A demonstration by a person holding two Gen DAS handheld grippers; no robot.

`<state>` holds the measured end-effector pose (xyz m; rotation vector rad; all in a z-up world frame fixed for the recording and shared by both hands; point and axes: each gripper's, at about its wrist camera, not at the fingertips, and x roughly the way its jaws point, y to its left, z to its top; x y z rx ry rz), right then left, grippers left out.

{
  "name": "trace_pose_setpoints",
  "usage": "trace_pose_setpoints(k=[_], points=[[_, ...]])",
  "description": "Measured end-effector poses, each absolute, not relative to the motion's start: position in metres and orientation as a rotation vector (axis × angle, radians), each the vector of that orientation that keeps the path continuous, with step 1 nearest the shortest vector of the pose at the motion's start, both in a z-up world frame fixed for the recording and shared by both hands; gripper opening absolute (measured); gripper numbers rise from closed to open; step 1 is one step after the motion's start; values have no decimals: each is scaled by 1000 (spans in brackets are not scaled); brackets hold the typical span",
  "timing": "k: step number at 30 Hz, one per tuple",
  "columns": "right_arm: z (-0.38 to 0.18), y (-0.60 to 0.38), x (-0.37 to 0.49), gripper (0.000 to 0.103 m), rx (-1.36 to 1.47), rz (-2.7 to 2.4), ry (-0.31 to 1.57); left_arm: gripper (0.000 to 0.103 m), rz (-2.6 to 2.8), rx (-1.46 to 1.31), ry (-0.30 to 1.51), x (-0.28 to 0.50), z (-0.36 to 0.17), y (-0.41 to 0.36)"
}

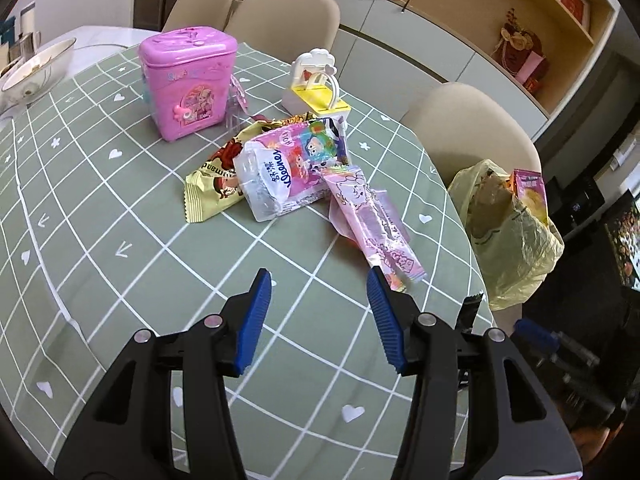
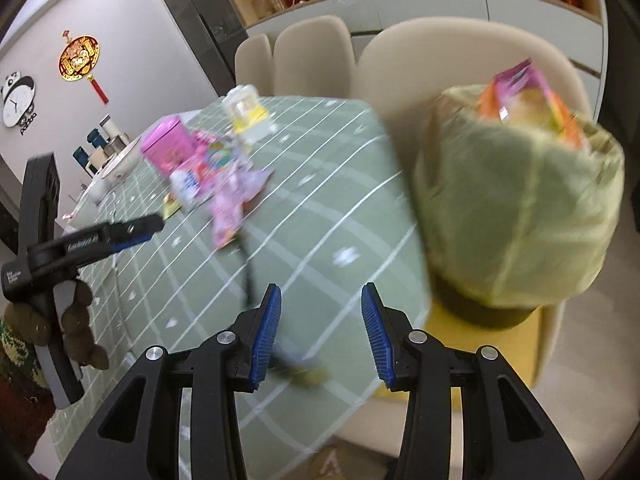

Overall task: Collect trash
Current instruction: 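Grasp the black strap with the right tool while the left tool grasps the pink candy wrapper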

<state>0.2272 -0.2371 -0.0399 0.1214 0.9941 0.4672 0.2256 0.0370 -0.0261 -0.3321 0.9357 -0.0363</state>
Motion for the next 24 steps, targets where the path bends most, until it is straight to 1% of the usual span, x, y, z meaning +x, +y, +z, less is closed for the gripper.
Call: trace_pose_setpoints(k=[6,11,12,13,14,16,18,19,21,24], points=[[-53,-199,208,40,103,434,1026,47,-89,-293,936,231,-25,38],[-56,-182,205,40,76,359,1017,48,-137,-280,947,234,-21,47],[-55,-181,206,34,69,347,1013,48,-149,-275,950,236,-20,49],[-54,-179,207,25,52,335,1012,48,-159,-265,951,239,-19,50],[-52,-179,208,23,42,323,1008,49,-169,-255,949,241,-17,52],[-47,-180,211,16,45,305,997,49,-191,-242,944,245,-15,54],[-43,-183,213,15,47,295,988,49,-221,-234,936,249,-15,55],[-41,-185,215,12,42,290,984,50,-233,-233,933,250,-15,56],[-38,-187,218,11,35,287,980,53,-263,-247,932,253,-17,56],[-35,-193,222,9,38,280,976,53,-289,-269,935,256,-21,55]])
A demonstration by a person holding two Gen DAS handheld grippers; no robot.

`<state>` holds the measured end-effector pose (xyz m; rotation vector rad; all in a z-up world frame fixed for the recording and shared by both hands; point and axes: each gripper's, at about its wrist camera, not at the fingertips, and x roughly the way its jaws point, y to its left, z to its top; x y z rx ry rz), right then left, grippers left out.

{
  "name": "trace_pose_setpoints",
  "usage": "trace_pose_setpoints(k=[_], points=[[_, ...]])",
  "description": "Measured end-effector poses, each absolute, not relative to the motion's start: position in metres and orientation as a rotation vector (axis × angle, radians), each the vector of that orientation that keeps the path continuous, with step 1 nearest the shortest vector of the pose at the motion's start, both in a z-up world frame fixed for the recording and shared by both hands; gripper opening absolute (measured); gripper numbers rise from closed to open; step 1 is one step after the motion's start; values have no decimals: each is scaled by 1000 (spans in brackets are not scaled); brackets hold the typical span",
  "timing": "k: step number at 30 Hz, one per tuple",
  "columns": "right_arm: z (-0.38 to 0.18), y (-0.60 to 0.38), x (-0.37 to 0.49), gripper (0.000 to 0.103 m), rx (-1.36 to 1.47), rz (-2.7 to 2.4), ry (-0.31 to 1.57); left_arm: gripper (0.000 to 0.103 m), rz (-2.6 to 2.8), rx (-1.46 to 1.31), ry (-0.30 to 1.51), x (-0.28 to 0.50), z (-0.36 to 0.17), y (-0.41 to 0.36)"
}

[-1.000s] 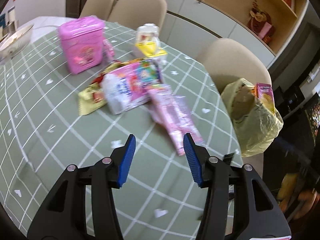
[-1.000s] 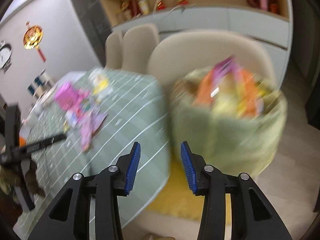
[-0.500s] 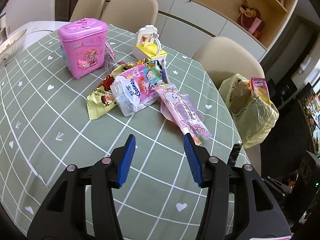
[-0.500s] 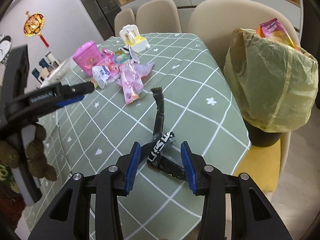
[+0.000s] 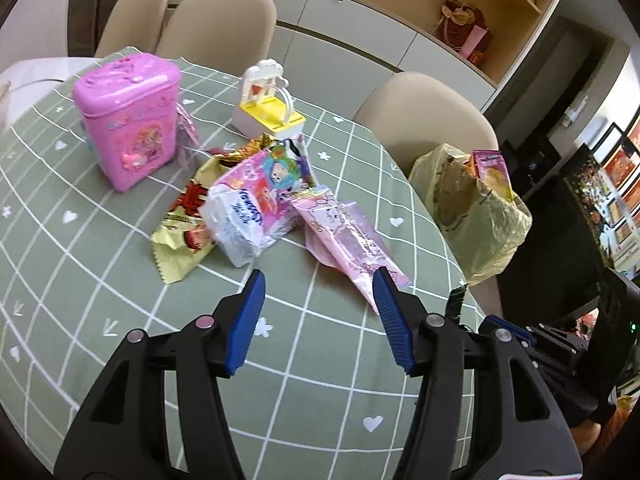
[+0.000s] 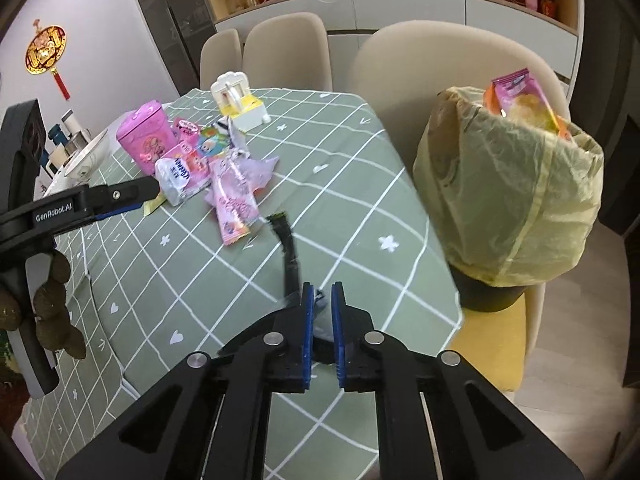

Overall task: Collect trash
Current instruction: 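Grasp the black strap with the right tool while the left tool grasps the pink candy wrapper, then lift the pink candy wrapper with the left tool while the right tool holds the black strap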

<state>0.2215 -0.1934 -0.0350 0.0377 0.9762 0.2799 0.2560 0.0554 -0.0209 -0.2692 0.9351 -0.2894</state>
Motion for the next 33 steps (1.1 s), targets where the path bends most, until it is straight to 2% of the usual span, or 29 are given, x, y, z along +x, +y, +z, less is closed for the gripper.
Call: trace_pose_setpoints(k=[7,11,13,14,20,21,22,23,24,26,27,30,33], points=[[-21,-220,221,9,123,216,923,54,-332,-244,941,265,-19,35],[-21,-234,211,12,135,126,896,56,-320,-257,962,278,-25,20],[-23,-240,207,33,139,106,899,56,-274,-248,977,287,-30,11],[-24,-243,203,37,148,97,899,56,-258,-246,978,290,-31,9],[-31,-243,189,38,146,94,921,56,-103,-197,1032,319,-56,-4],[-31,-241,186,41,140,103,924,56,-97,-194,1040,321,-58,-4],[-30,-239,183,49,134,111,919,56,-95,-184,1027,321,-58,-5],[-30,-238,181,51,128,118,920,54,-97,-169,1027,322,-58,-6],[-30,-237,181,51,120,126,932,40,-111,-165,1030,322,-59,-6],[-31,-233,180,51,103,143,961,21,-130,-152,1037,322,-60,-5],[-31,-231,179,51,101,151,962,16,-139,-151,1036,321,-59,-4],[-31,-224,180,51,105,175,968,9,-179,-144,1016,312,-52,2],[-31,-216,182,51,85,179,970,7,-240,-124,988,296,-41,9]])
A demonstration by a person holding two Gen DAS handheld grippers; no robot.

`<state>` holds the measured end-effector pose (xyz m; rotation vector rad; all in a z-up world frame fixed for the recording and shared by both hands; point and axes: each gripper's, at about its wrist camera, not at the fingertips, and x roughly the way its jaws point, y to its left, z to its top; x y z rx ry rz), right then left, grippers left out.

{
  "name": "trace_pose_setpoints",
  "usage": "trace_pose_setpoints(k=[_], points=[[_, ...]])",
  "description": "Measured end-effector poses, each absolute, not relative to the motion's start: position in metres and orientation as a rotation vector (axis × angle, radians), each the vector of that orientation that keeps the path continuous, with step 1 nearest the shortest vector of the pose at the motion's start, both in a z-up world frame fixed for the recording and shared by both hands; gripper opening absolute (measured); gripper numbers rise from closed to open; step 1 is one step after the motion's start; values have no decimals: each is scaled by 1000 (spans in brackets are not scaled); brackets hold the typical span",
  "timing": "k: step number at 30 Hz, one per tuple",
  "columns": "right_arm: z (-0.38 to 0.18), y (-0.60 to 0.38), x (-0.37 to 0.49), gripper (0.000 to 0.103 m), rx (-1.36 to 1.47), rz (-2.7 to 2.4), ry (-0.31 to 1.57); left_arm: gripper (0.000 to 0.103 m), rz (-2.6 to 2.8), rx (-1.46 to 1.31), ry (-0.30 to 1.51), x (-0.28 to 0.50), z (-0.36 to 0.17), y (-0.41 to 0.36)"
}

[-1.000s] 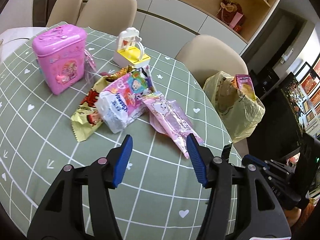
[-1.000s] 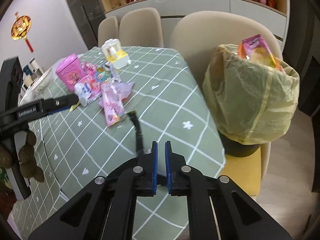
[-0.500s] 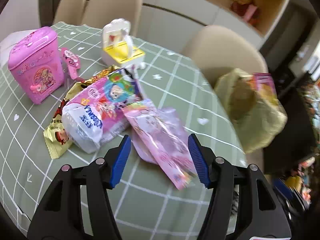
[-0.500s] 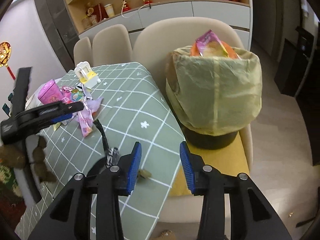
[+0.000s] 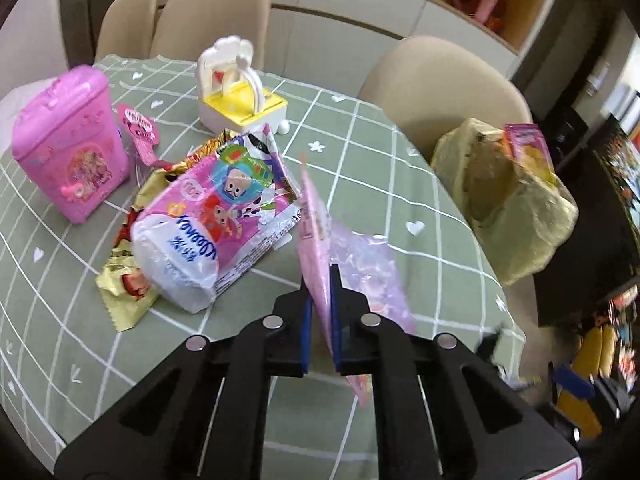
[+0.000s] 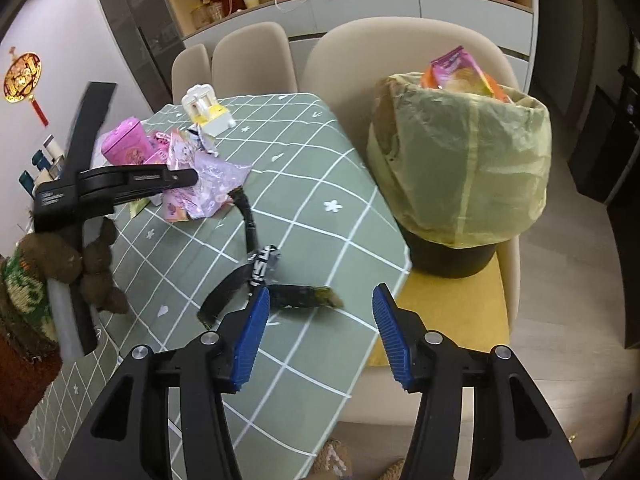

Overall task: Collect trash
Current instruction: 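Lift the pink candy wrapper with the left tool while the right tool holds the black strap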

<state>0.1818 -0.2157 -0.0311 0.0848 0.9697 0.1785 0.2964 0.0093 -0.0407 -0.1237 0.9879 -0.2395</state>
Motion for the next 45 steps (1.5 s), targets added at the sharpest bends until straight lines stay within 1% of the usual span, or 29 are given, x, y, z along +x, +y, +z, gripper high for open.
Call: trace_pose_setpoints(k=[5,11,14,18,20,22,23,24,25,26,28,30,35,37,38,40,43,44,45], points=[[-29,-193,188,51,37,179,960,7,-372,-133,989,276,-30,27],[-36,-173,203,51,18,163,956,7,-386,-148,1002,264,-26,47],[-42,-170,214,51,60,214,1012,7,-382,-165,997,260,-26,56],[-30,-165,212,51,-8,213,927,7,-376,-199,994,256,-26,66],[-31,-162,216,51,-4,248,946,7,-377,-209,992,255,-27,68],[-38,-161,222,44,21,268,979,7,-382,-216,995,256,-28,69],[-42,-160,225,43,26,270,991,7,-386,-220,995,256,-28,69],[-47,-159,227,39,27,270,1006,7,-394,-228,997,256,-28,69],[-52,-158,230,29,25,268,1024,7,-398,-233,998,255,-28,69],[-57,-157,233,25,24,263,1051,7,-405,-242,1003,256,-29,69],[-58,-160,233,22,47,266,1058,10,-410,-250,1008,256,-31,69],[-55,-161,232,20,27,250,1050,17,-404,-256,1014,257,-33,70],[-48,-172,231,20,50,239,1044,17,-379,-288,1025,261,-38,74],[-47,-175,230,20,52,242,1042,11,-378,-265,1011,261,-37,72],[-46,-175,229,20,52,244,1039,5,-371,-251,1009,262,-37,71],[-45,-175,227,20,56,253,1028,3,-350,-245,1028,265,-40,70],[-46,-176,224,20,67,267,1026,3,-322,-221,1056,271,-45,68],[-48,-177,224,20,72,271,1035,4,-308,-210,1067,273,-46,67],[-50,-177,224,20,74,274,1044,14,-285,-207,1091,276,-50,66]])
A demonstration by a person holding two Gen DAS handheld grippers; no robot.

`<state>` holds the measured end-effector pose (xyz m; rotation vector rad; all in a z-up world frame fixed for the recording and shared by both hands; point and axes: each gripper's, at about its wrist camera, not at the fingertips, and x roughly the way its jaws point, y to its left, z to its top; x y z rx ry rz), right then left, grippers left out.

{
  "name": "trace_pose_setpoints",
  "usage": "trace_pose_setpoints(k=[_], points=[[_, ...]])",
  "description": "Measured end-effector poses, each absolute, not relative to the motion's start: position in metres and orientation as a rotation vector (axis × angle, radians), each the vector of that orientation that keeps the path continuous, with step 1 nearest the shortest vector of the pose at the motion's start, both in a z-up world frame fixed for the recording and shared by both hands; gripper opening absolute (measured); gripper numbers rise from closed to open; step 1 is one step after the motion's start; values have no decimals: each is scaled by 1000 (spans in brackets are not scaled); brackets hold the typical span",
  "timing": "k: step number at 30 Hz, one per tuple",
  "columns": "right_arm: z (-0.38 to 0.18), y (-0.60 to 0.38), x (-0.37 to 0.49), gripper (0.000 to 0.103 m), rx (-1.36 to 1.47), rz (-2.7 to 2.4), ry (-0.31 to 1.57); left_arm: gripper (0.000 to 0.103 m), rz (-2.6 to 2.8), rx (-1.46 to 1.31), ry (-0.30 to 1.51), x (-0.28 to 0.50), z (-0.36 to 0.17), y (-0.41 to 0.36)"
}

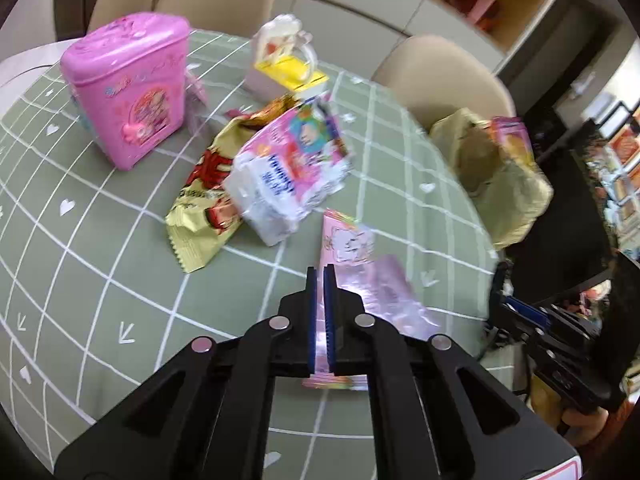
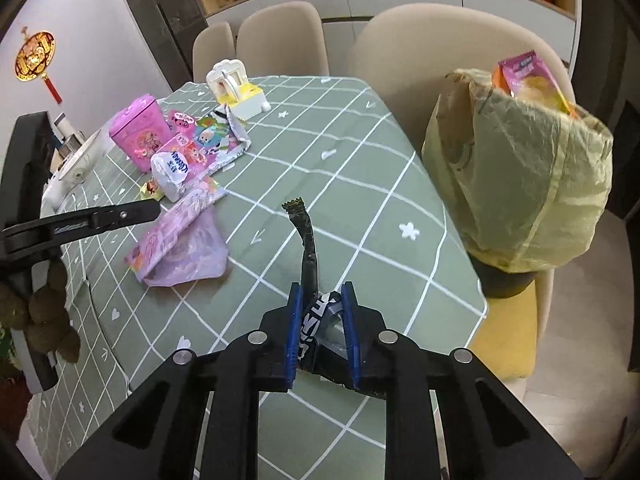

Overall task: Collect trash
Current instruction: 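Lift the pink candy wrapper with the left tool while the right tool holds the black strap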

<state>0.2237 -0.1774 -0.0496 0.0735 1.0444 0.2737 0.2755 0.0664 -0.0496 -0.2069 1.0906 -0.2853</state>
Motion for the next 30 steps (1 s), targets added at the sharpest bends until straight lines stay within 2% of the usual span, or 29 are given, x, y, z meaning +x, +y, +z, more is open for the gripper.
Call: trace_pose_setpoints(k=[2,7,8,9,10,19,30], points=[[-50,-178,224,20,74,280,1055,34,-278,-228,1111,277,-53,67],[-44,-179,225,20,72,276,1036,35,-274,-226,1130,276,-59,61],[-44,-180,226,20,77,274,1034,31,-277,-213,1131,276,-60,58],[-42,-180,227,20,79,274,1030,11,-278,-200,1130,275,-60,56],[-41,-179,227,20,78,274,1027,5,-275,-194,1133,275,-61,56],[-19,-179,228,20,42,295,965,2,-254,-266,1008,266,-15,72],[6,-209,248,20,68,330,888,2,-221,-154,901,264,36,30]])
